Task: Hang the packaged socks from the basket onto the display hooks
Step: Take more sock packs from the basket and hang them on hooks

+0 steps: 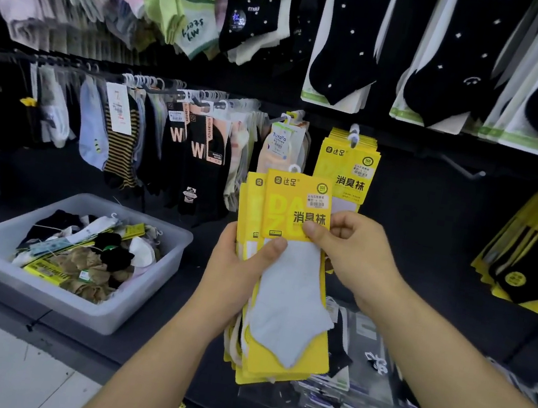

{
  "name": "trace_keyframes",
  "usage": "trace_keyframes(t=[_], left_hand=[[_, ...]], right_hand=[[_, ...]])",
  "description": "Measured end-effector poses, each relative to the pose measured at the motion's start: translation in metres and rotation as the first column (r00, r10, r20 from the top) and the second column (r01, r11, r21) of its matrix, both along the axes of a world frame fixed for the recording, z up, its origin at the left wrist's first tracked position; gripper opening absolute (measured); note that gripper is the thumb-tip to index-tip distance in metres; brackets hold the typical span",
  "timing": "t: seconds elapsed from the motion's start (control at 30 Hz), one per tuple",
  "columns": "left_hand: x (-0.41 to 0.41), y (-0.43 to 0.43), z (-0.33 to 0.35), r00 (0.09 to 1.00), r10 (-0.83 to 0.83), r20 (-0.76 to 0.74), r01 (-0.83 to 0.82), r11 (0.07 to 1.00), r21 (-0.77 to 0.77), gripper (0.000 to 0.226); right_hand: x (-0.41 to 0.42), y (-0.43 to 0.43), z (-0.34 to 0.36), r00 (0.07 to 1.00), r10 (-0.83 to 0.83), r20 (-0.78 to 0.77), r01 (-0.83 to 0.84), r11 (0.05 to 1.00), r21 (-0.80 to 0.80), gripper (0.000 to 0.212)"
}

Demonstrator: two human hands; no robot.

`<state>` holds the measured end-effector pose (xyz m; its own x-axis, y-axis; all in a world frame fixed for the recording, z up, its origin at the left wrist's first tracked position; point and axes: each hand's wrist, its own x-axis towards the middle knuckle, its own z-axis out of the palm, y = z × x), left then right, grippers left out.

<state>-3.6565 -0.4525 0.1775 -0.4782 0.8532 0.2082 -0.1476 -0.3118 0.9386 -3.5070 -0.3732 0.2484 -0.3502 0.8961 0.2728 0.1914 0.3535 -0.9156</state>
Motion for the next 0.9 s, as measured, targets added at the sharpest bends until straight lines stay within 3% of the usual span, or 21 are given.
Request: trace_keyframes(t=[0.13,0.23,0.33,0.47,0.73,0.9], left_hand=[[-0.004,0.001,0.001,1.0,0.007,0.017,-0.007,1.0,0.002,0.059],[-0.008,0.0,0.0,1.0,0.01,0.017,-0.01,1.0,-0.011,0.042],[-0.009,-0.001,-0.002,0.999,0.004,0.034,-0.004,1.0,-0.01,0.043],[-0.008,-0.002,-0.001,1.0,0.005,0.025,-0.005,1.0,-0.003,0.044],[-0.008,-0.003,0.0,1.0,0.004,-0.008,-0.004,1.0,-0.013,0.029],[-0.01,-0.004,0.0,1.0,-0.001,-0.028,0.001,1.0,-0.011,0.032]], right_hand=[[0.01,0.008,-0.002,0.984,0.04,-0.173,-0.059,0.992,-0.109,0.015],[0.018,0.012,0.001,0.957,0.004,-0.29,-0.024,0.998,-0.063,0.009],[0.025,0.017,0.011,0.932,-0.055,-0.358,0.065,0.998,0.015,0.008],[0.031,0.026,0.026,0.915,-0.163,-0.369,0.183,0.983,0.021,0.014],[0.035,0.028,0.028,0.919,-0.238,-0.315,0.254,0.967,0.01,0.02],[0.034,0.035,0.026,0.923,-0.263,-0.282,0.271,0.962,-0.01,0.019]])
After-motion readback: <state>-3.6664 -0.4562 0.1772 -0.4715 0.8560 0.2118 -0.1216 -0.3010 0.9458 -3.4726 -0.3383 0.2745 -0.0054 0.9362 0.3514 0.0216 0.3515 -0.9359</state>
